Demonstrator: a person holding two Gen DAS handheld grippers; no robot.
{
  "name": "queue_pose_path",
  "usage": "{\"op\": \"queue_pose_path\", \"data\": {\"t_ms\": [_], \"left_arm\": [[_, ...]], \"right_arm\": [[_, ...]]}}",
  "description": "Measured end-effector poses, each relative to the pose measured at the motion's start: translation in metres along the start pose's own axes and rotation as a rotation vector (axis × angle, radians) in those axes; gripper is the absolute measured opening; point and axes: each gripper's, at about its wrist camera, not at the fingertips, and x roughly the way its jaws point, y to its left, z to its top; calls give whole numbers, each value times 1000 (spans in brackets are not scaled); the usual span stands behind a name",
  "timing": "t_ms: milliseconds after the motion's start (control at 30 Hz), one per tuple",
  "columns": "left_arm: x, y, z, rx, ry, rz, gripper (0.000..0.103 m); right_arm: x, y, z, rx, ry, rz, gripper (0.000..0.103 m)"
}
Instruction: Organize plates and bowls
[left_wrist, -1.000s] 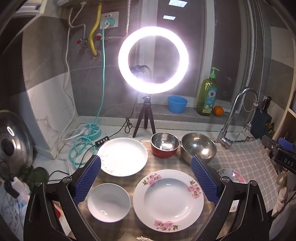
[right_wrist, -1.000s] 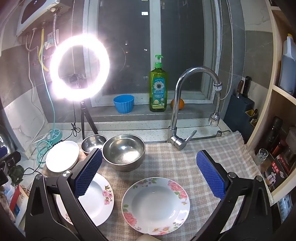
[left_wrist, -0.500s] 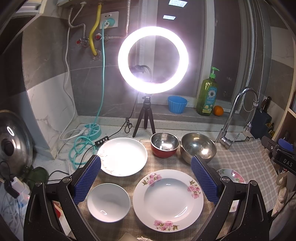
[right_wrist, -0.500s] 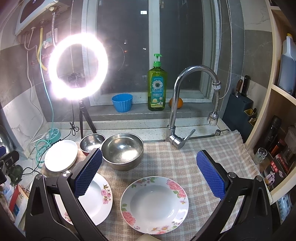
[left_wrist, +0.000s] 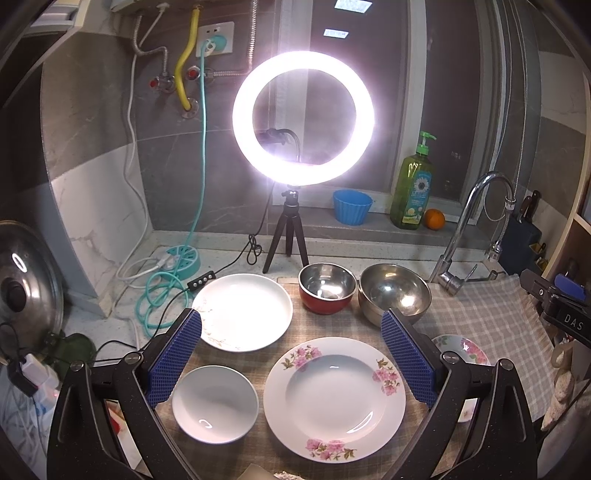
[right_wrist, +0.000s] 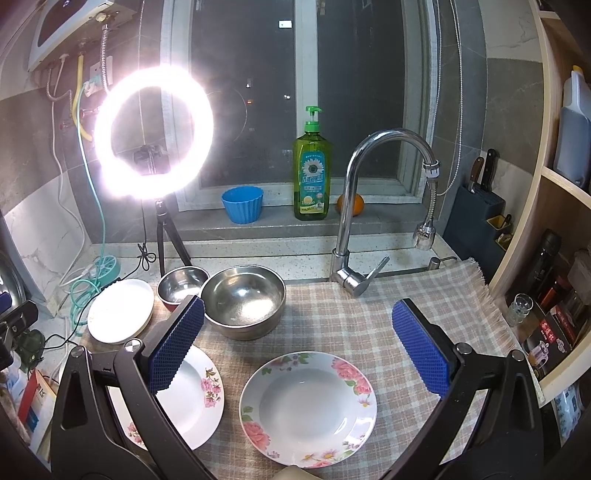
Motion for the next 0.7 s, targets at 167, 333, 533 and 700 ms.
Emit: {"op": "queue_pose_path", "data": {"t_ms": [167,333,533,700], "left_arm": [[0,-1,-1,1,3,-1,98],[1,-1,-1,1,4,-1,98],[4,0,-2,-4,5,0,98],[5,1,-2,-4,10,-1,98]], "right_arm": [[0,0,0,1,0,0,103],[1,0,-1,0,0,-1,103],[2,0,-2,1,0,1,103],[3,0,-2,0,1,3,103]]}}
